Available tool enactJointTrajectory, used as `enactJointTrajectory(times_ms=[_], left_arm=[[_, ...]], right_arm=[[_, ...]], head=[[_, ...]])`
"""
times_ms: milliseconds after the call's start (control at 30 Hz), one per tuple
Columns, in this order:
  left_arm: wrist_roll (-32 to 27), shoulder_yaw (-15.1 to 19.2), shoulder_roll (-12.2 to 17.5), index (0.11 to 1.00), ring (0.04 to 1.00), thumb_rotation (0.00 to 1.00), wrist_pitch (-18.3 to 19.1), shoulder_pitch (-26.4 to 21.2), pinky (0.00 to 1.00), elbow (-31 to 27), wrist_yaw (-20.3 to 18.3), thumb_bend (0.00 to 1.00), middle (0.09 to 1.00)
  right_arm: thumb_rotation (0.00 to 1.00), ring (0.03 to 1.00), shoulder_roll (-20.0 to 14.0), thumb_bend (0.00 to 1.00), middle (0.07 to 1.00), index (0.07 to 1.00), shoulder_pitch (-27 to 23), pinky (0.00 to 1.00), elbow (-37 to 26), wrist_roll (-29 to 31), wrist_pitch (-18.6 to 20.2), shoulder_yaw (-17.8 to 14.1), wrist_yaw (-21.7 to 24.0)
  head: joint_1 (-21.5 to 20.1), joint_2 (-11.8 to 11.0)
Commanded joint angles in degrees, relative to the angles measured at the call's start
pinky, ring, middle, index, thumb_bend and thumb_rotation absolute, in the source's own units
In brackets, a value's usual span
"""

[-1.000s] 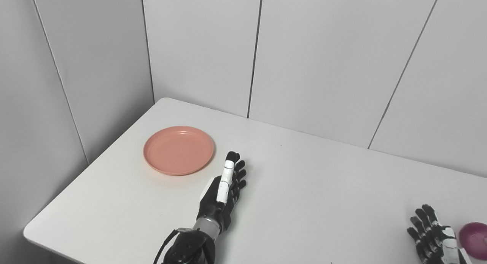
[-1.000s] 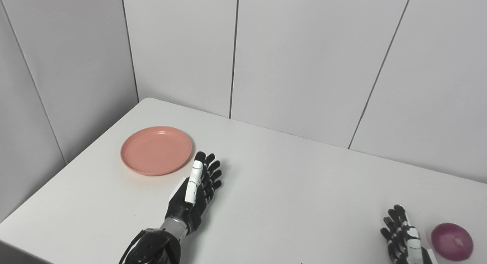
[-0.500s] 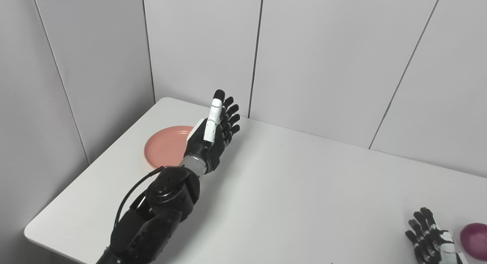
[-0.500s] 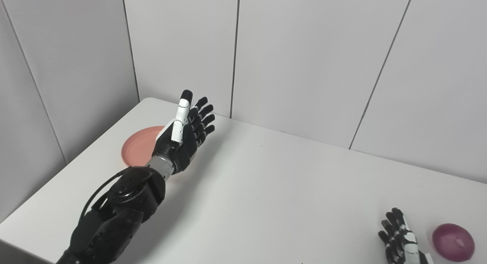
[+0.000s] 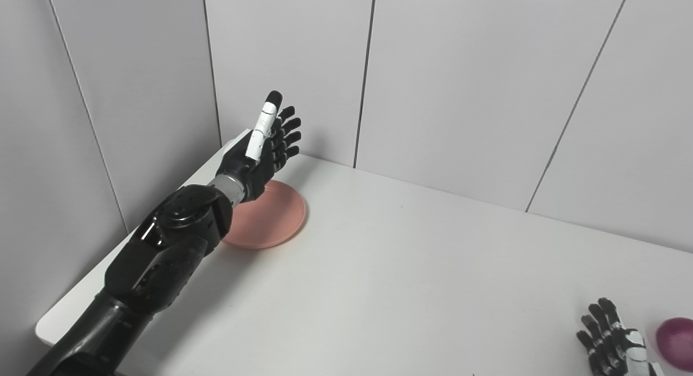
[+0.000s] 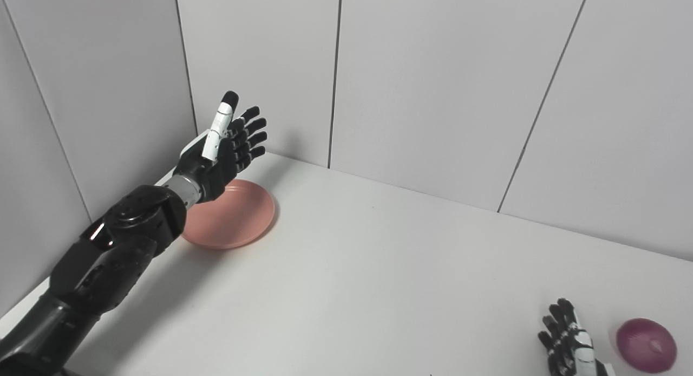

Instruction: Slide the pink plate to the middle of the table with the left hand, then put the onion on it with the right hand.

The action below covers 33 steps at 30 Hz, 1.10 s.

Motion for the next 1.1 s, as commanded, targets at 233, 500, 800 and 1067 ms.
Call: enactJointTrajectory(times_ms=[233,500,800,1067], left_arm=[[1.3,6.2,5.2,1.0,1.0,1.0,0.0,-4.8,1.0,10.1,-14.3,0.86,1.0],[6.3,12.4,2.9,1.0,1.0,1.0,-3.8,-8.1,1.0,24.8,-21.9,0.86,1.0],[11.3,17.9,0.4,1.0,1.0,1.0,-10.8,-10.7,1.0,38.6,-27.9,0.9,1.0],[13.8,21.1,-0.7,1.0,1.0,0.98,-17.3,-12.0,1.0,49.4,-31.3,0.95,1.0]], right_arm=[[1.0,1.0,0.5,0.73,1.0,1.0,1.2,1.0,1.0,0.8,0.6,0.5,0.4],[1.0,1.0,0.1,0.73,1.0,1.0,1.4,1.0,1.1,0.8,0.7,0.4,0.4],[1.0,1.0,-0.4,0.75,1.0,1.0,1.6,1.0,1.1,1.0,0.6,0.2,0.7],[1.0,1.0,-1.2,0.77,1.0,1.0,2.4,1.0,0.3,1.3,1.3,-0.1,0.5]], head=[[0.5,0.0],[0.7,0.0],[0.4,0.2],[0.6,0.9]])
